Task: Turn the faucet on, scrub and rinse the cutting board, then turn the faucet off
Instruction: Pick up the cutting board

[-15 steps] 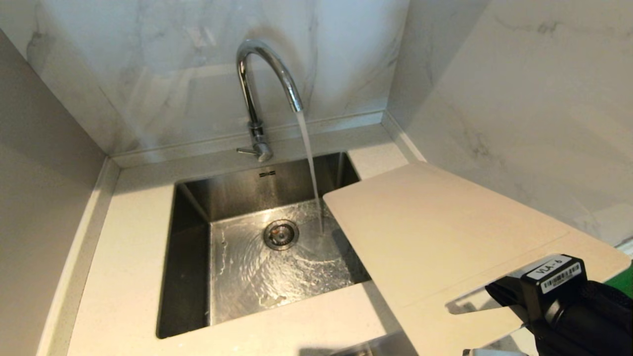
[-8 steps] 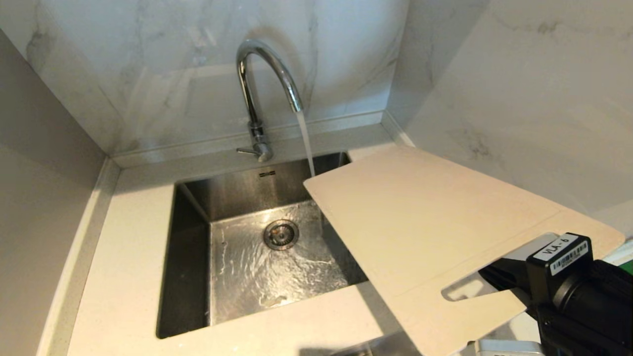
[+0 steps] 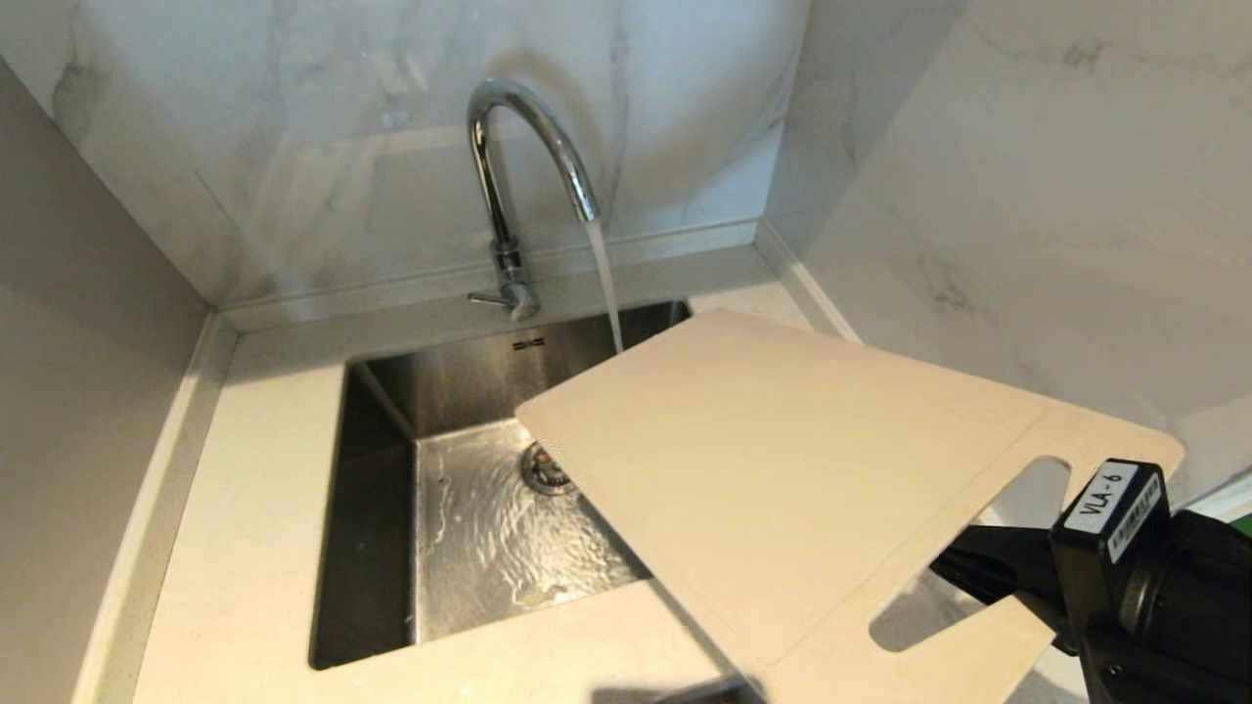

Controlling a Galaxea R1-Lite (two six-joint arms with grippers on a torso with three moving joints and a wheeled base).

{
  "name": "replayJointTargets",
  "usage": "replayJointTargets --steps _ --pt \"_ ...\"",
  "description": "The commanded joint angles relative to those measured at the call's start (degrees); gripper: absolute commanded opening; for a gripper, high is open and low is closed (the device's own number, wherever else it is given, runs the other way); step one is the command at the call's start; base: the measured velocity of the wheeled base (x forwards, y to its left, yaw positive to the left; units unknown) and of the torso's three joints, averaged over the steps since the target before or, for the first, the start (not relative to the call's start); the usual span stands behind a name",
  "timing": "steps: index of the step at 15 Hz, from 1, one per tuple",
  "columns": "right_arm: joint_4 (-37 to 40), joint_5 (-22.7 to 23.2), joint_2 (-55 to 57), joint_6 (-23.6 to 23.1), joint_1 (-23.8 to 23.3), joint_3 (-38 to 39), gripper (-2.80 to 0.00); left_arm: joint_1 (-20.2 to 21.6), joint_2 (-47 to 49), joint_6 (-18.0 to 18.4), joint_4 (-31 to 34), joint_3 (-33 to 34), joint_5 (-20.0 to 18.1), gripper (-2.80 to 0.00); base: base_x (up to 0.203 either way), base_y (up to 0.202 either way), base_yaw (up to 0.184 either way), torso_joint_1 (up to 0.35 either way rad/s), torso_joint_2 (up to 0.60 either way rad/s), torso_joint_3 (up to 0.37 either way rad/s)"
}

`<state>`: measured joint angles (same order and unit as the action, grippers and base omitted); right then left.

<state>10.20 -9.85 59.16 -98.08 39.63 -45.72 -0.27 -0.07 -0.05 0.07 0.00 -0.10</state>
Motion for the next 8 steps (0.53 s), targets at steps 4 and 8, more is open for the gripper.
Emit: replayJointTargets --steps 4,8 --pt "-0.05 9.55 0.68 -7.59 -0.04 -1.32 -2.8 0.0 -0.01 -0.03 -0.06 0.0 0.01 -2.8 0.0 0.0 0.0 0.0 0.0 0.0" --pt "0.51 11.71 0.68 -12.37 -0.47 -2.2 -2.8 0.0 -0.01 -0.03 0.01 0.0 0.01 -2.8 0.0 0.0 0.0 0.0 0.0 0.0"
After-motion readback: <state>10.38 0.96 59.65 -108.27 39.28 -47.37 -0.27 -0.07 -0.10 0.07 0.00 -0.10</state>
